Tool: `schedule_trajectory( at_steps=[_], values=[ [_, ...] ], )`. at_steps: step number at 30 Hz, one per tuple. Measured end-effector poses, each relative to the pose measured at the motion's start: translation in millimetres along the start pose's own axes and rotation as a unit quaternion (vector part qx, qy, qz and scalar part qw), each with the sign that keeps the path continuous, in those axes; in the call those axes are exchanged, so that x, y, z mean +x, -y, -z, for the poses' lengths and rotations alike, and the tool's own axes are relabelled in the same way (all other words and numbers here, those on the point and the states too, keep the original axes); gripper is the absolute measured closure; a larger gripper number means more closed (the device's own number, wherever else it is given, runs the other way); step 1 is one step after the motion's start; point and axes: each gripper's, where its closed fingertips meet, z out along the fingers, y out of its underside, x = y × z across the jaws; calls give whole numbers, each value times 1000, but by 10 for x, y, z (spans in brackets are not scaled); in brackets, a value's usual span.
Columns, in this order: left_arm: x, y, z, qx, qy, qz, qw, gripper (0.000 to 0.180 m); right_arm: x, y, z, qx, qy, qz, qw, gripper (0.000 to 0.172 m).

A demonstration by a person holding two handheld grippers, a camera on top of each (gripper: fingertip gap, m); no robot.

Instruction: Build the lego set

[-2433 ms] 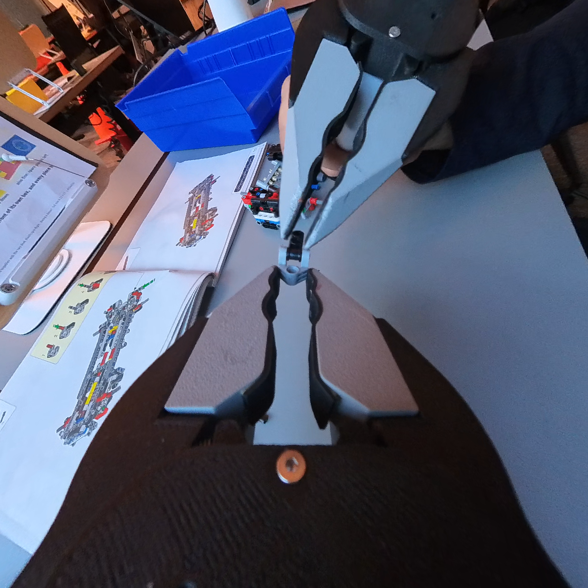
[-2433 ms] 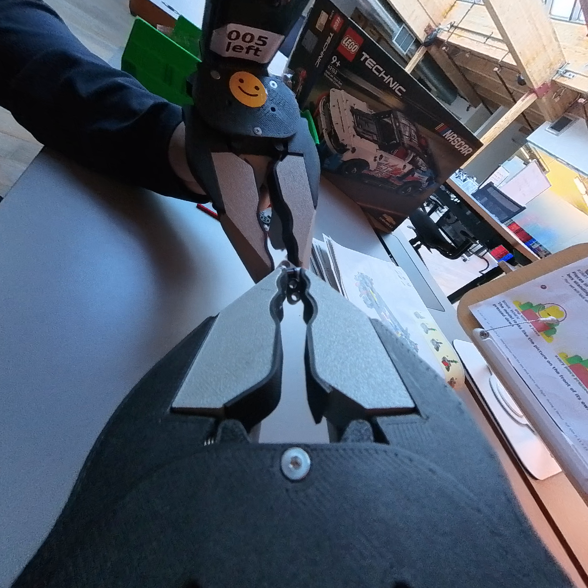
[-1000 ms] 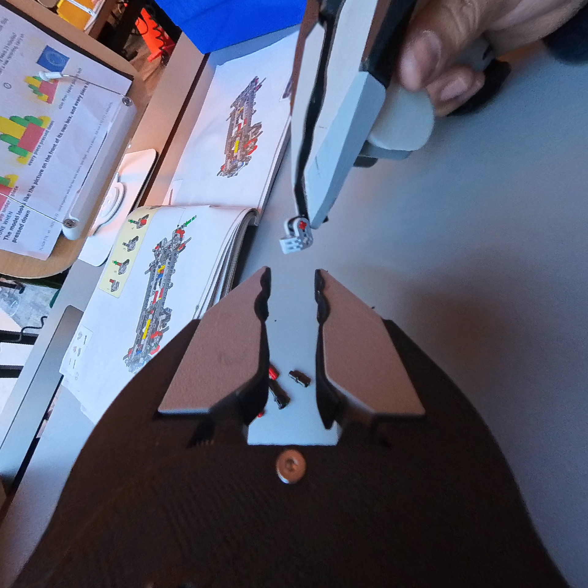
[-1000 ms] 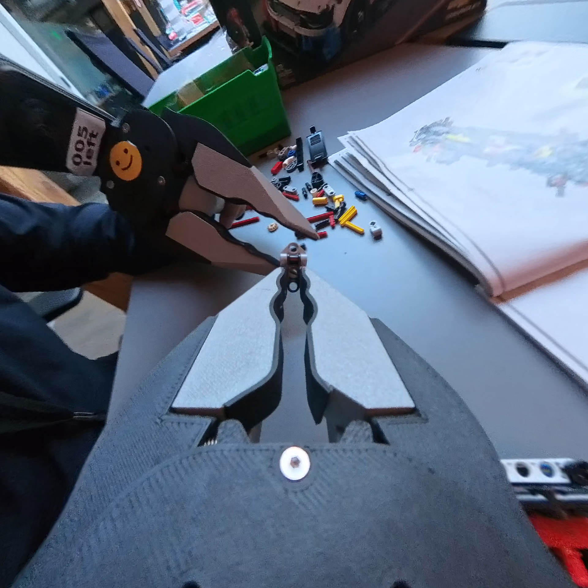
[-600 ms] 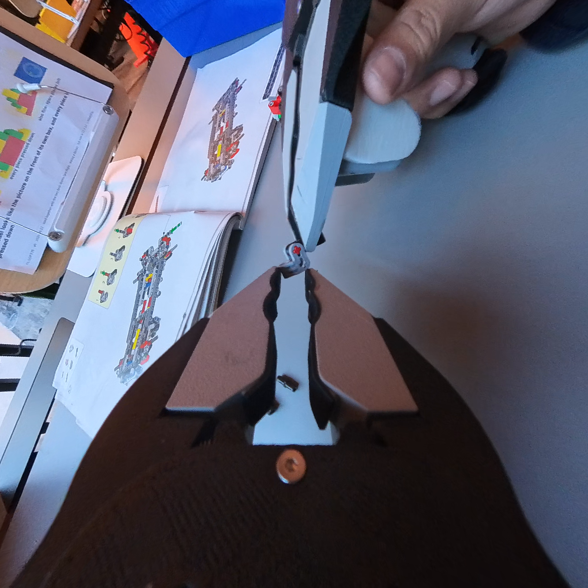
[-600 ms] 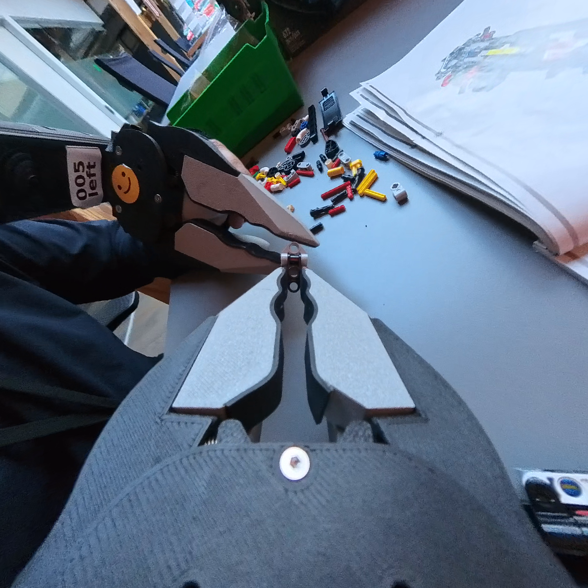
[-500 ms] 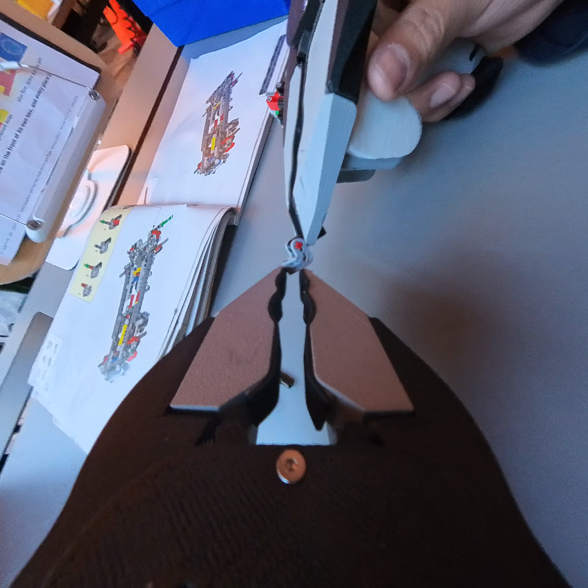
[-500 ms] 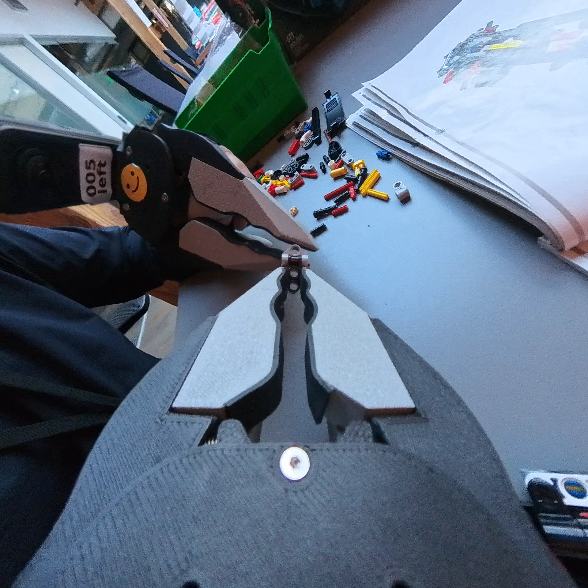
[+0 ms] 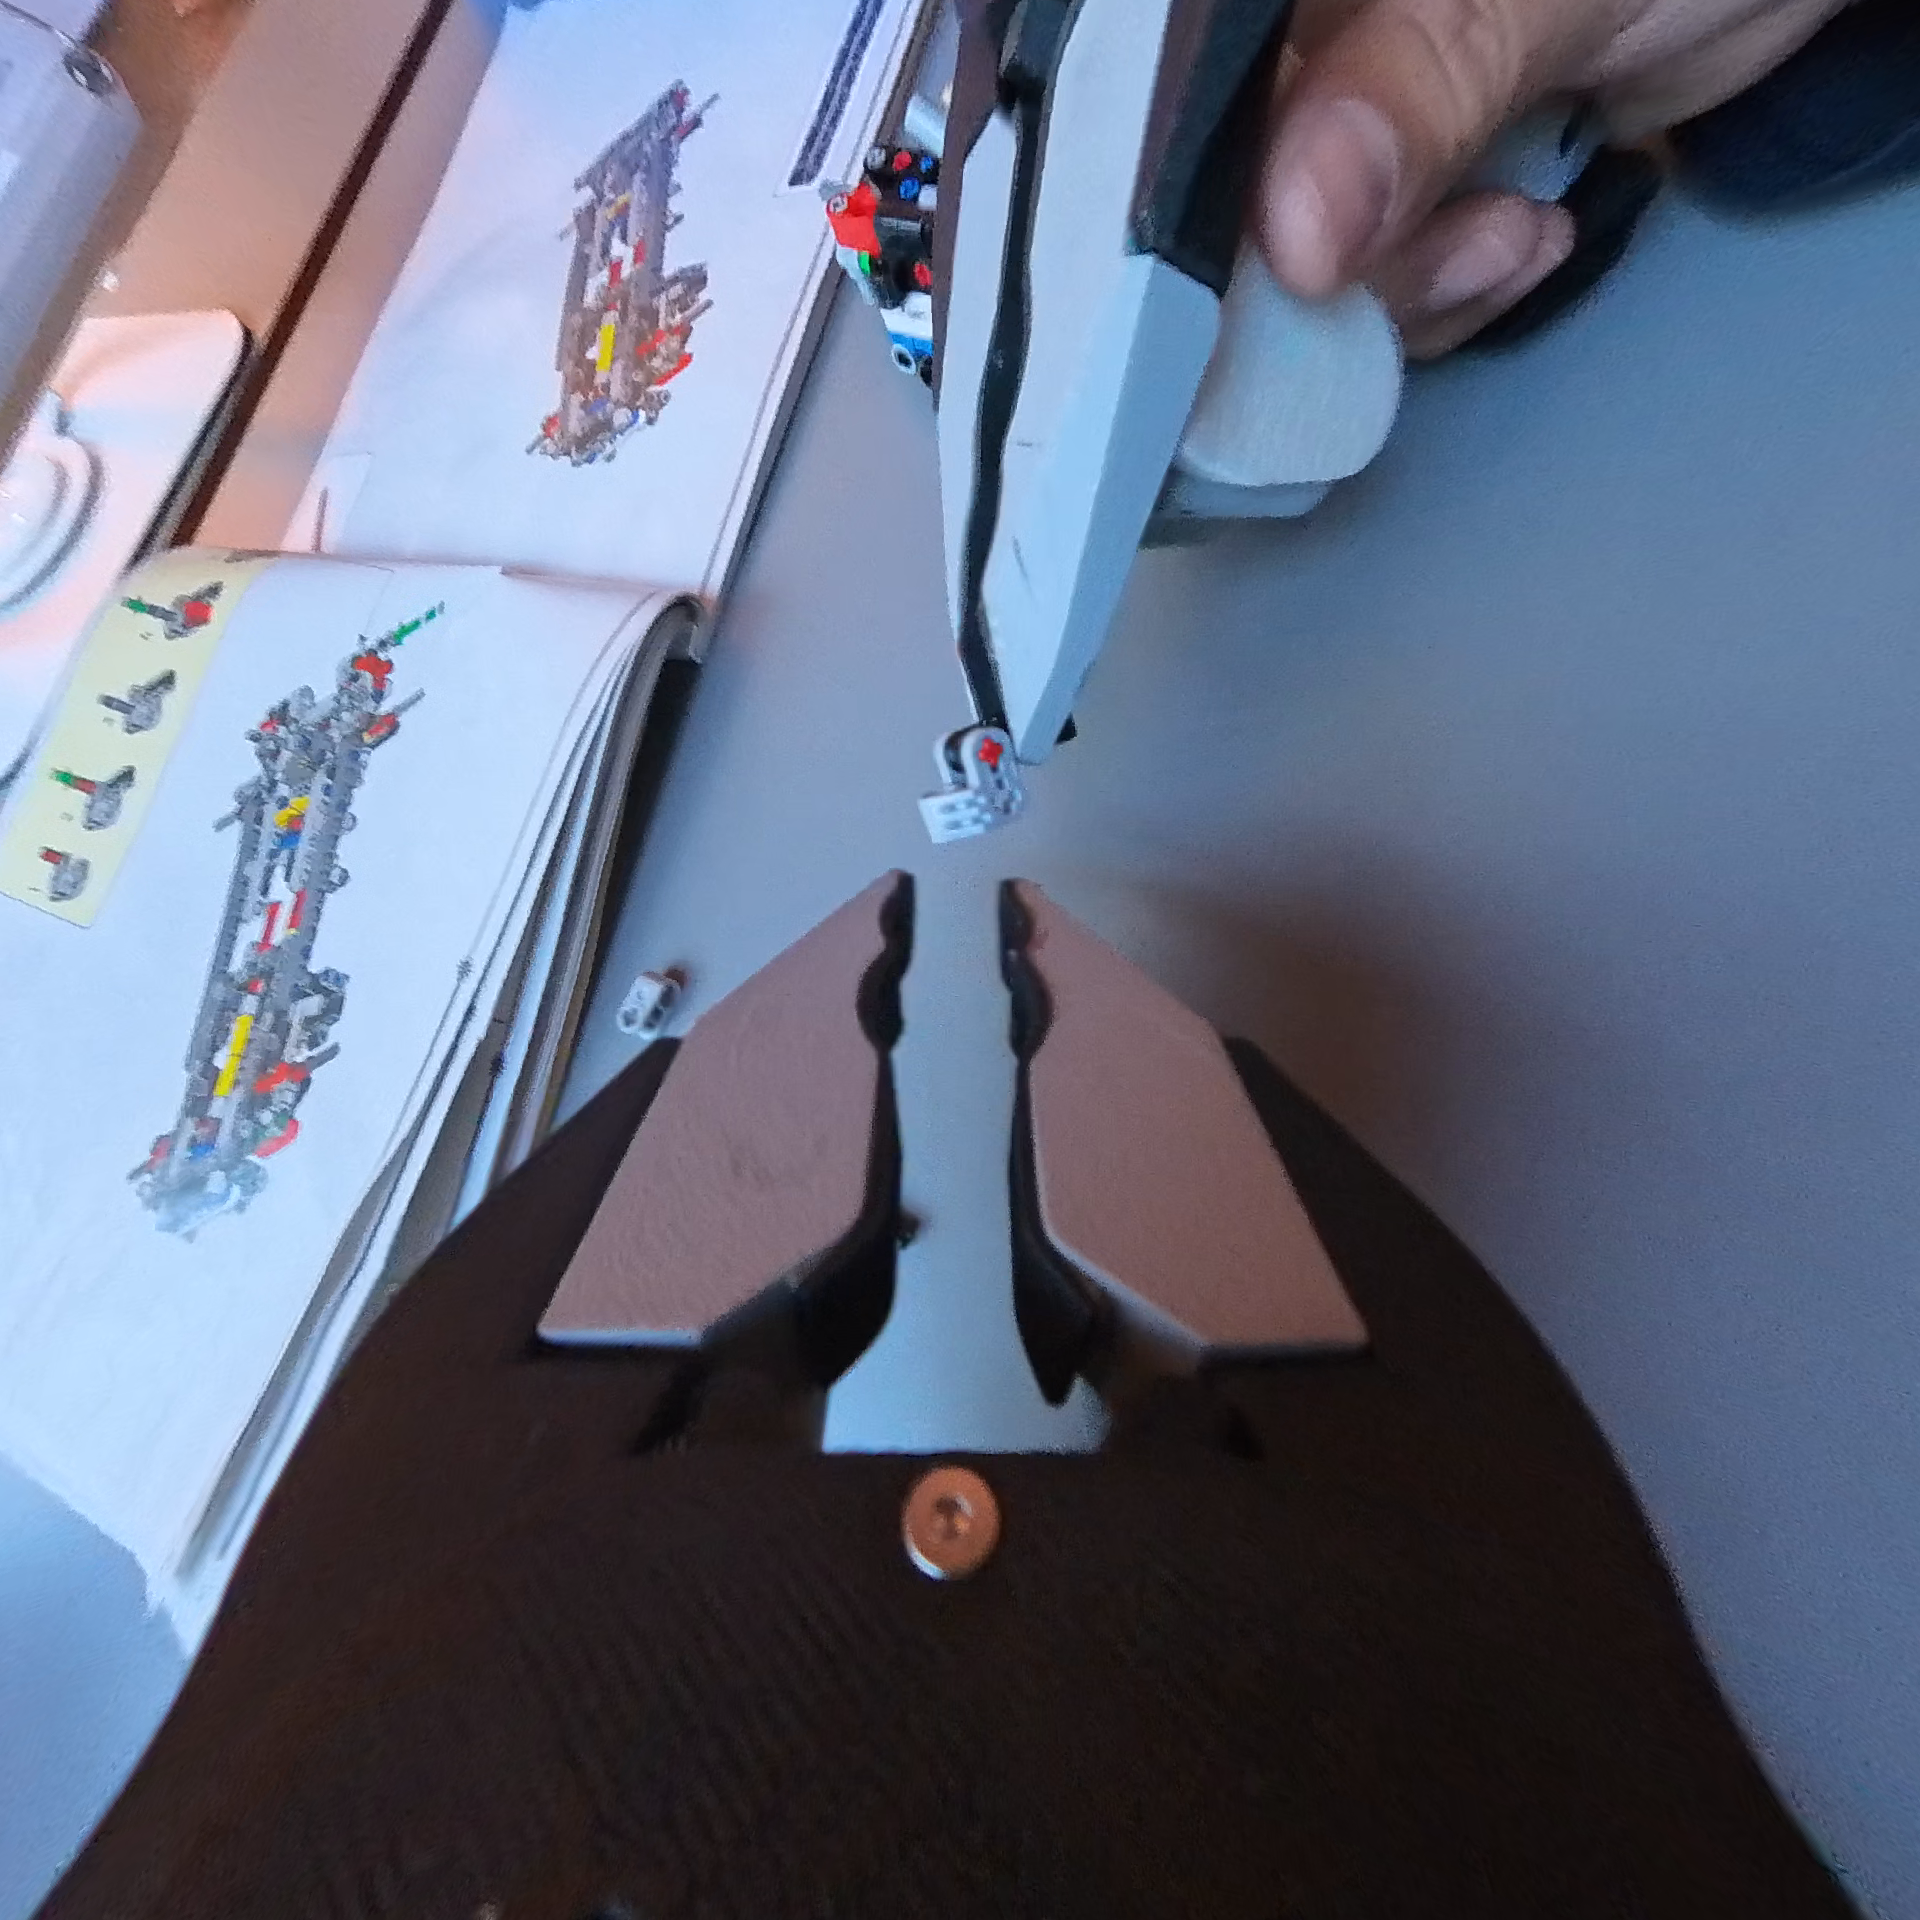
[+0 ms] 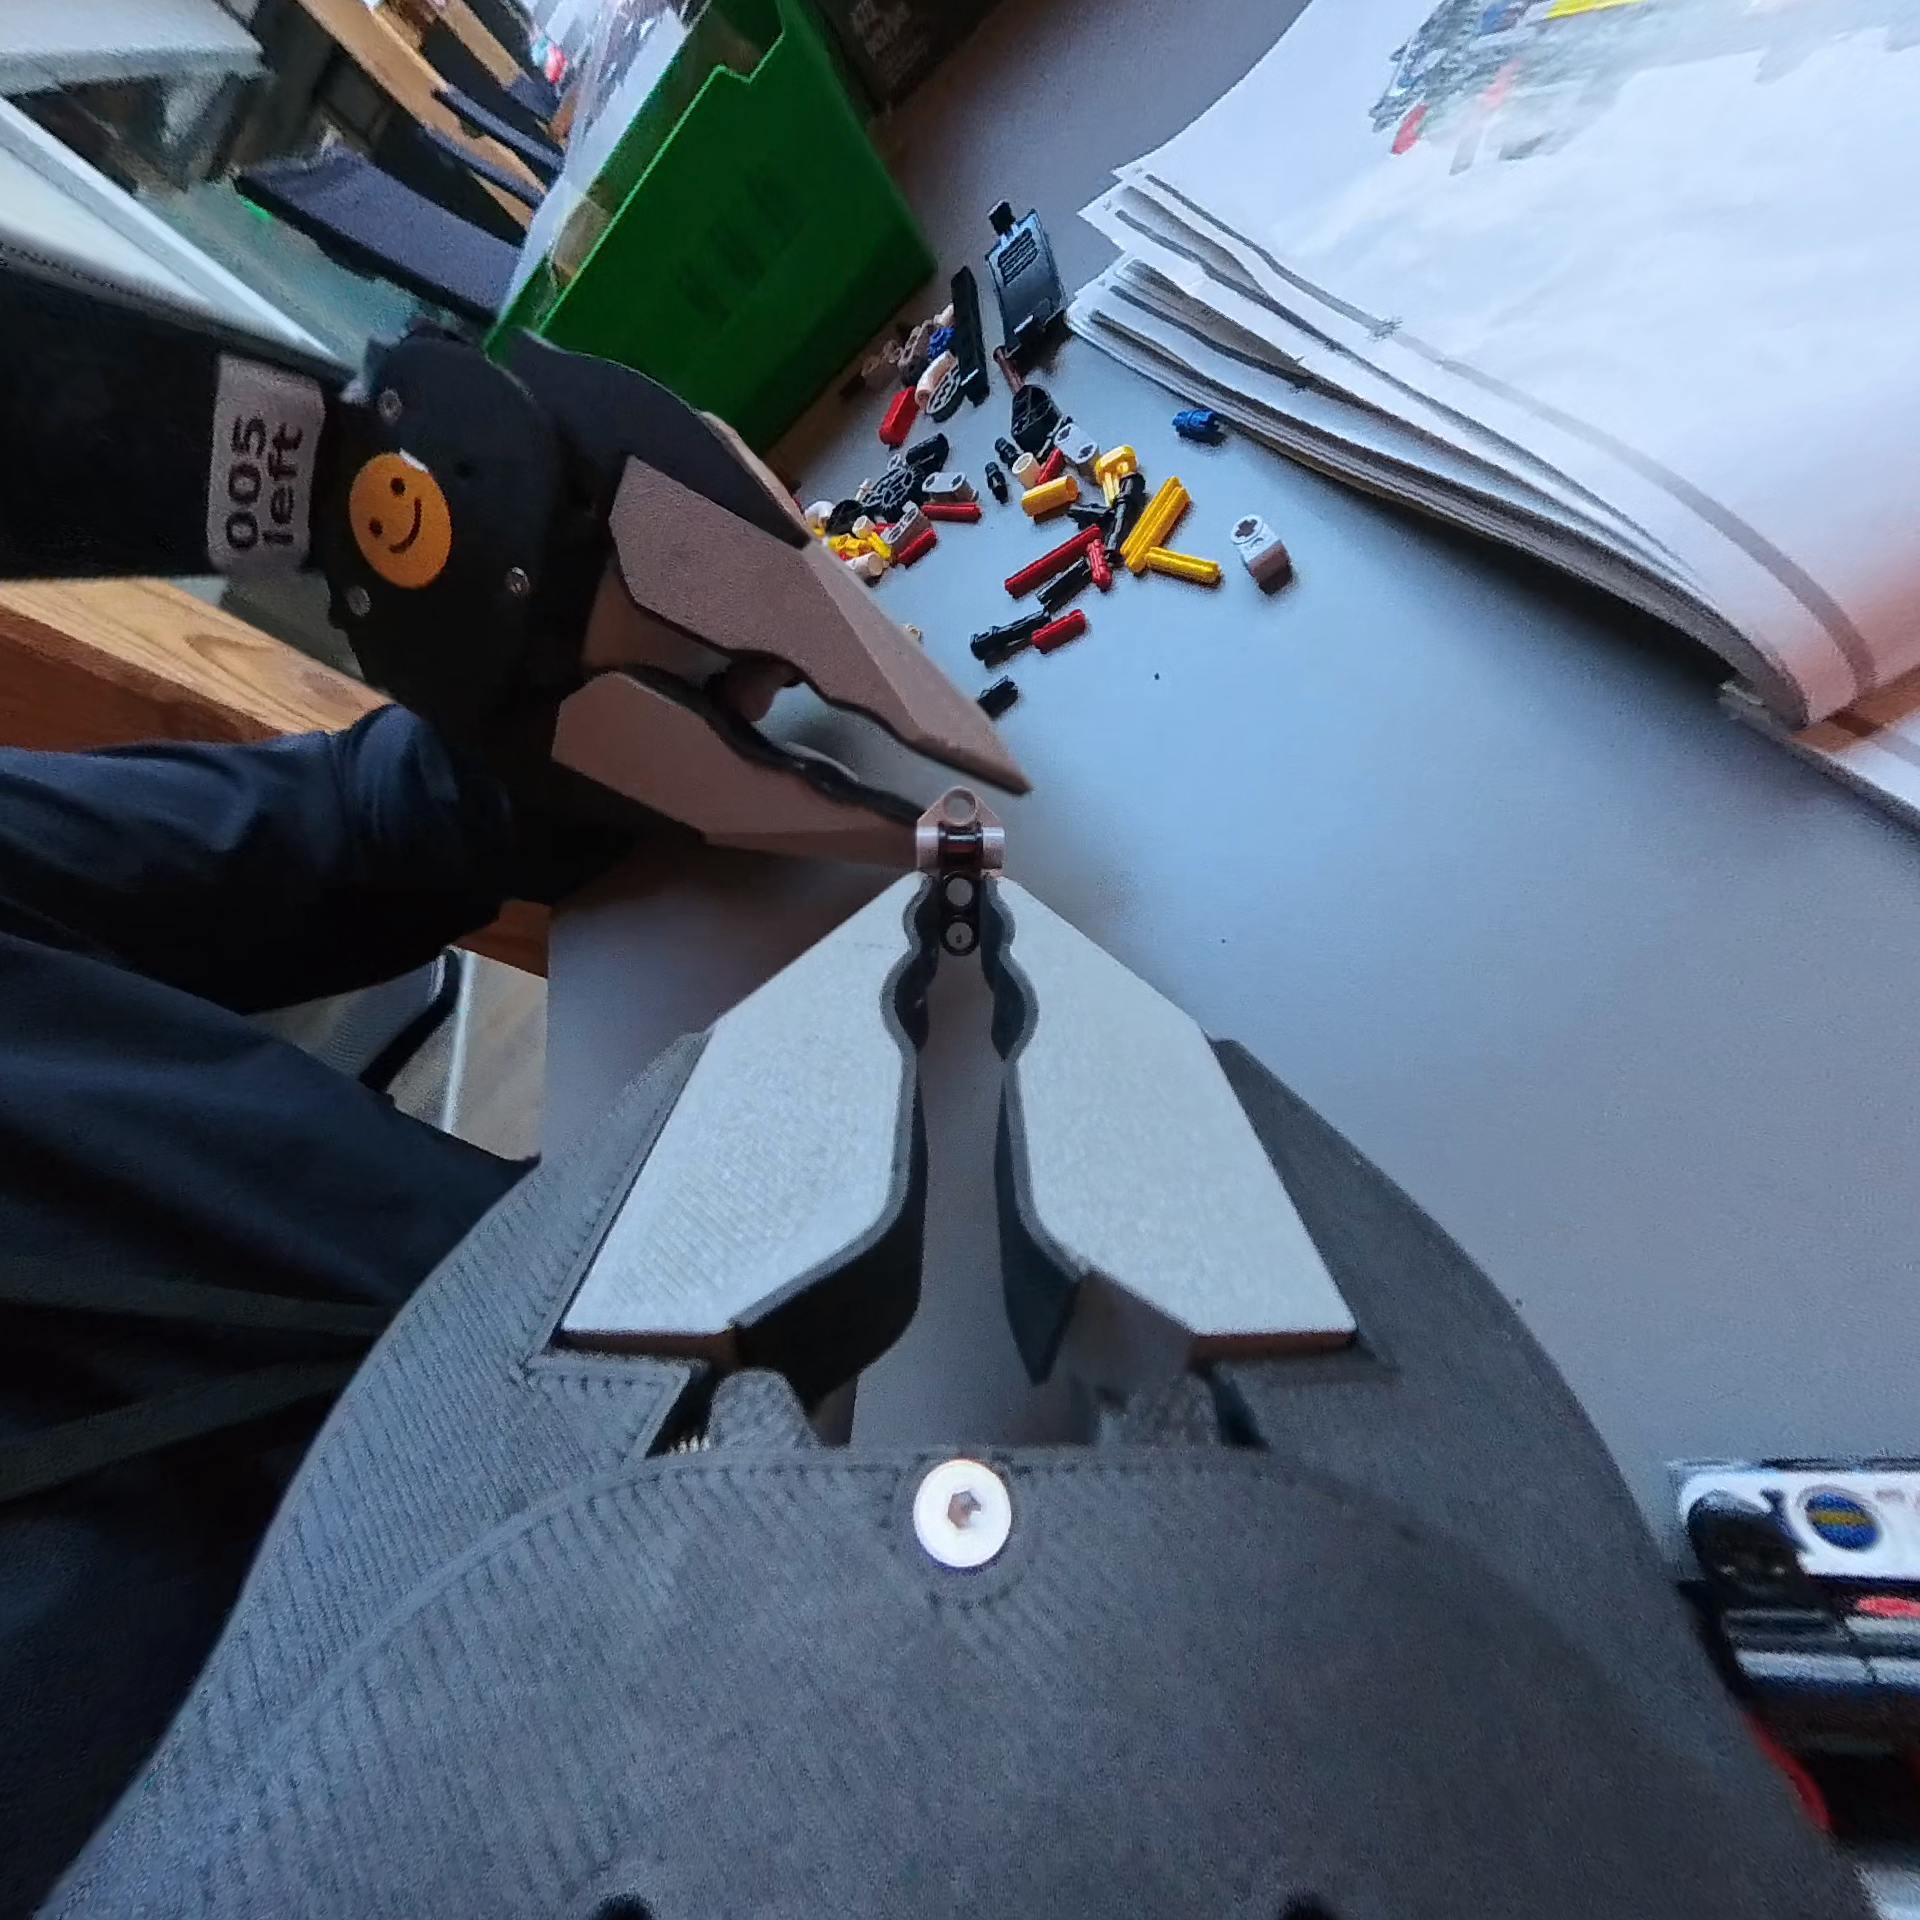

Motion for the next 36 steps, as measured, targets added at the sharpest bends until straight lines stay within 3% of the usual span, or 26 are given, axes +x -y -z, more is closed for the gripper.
schedule_trajectory(
  at_steps=[4, 7, 10, 15, 23, 28, 36],
  values=[
    [-29, 143, 63, 30, 37, -49, 998, 146, -9, 3, 7, 2, 14, -38, 999, 168],
    [27, 213, 105, 47, 60, -110, 991, 165, -90, 16, 3, 6, 47, -63, 997, 168],
    [51, 192, 87, 36, 66, -131, 989, 166, -95, -17, -3, -2, 60, -83, 995, 168],
    [110, 123, 52, 23, 24, -97, 995, 167, -72, -82, -34, -19, 57, -81, 995, 167],
    [150, -126, -47, -36, -51, 9, 998, 167, 103, -113, -25, -41, -53, 37, 997, 166],
    [169, -185, -50, -43, -95, 87, 991, 172, 109, -15, 37, -19, -71, 66, 995, 168],
    [167, -183, -52, -38, -100, 93, 990, 172, 115, 21, 69, -10, -73, 70, 995, 170]
  ],
)
